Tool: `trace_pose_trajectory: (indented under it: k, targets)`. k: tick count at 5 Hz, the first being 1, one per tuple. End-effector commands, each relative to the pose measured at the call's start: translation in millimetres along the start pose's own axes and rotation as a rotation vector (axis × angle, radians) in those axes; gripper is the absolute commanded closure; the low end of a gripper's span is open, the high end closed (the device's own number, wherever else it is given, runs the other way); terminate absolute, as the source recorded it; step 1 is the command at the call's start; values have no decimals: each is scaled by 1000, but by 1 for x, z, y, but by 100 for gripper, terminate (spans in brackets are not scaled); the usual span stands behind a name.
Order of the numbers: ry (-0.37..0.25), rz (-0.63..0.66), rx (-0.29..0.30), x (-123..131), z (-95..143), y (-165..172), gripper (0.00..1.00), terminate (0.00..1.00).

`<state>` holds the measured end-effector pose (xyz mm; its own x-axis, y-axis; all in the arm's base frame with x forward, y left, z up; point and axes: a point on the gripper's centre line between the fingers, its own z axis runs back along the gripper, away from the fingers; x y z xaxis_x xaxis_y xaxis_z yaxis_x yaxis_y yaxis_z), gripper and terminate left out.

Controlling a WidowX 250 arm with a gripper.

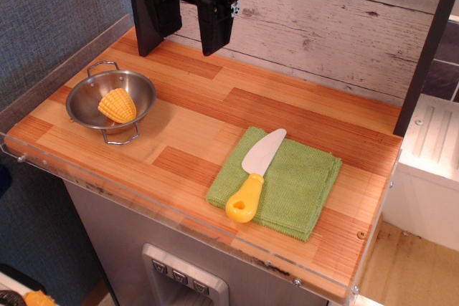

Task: Place yellow knife on top of the green cloth.

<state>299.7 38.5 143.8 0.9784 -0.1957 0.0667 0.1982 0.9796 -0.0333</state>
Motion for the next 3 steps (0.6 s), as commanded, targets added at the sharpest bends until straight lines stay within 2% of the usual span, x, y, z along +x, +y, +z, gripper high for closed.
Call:
trace_pose_trajectory:
  k: [1, 2, 3]
  targets:
    - [-43, 0, 15, 2, 15, 3, 0, 0]
    - [-43, 0, 15, 2, 15, 3, 0, 0]
    - [-43, 0, 15, 2, 15, 3, 0, 100]
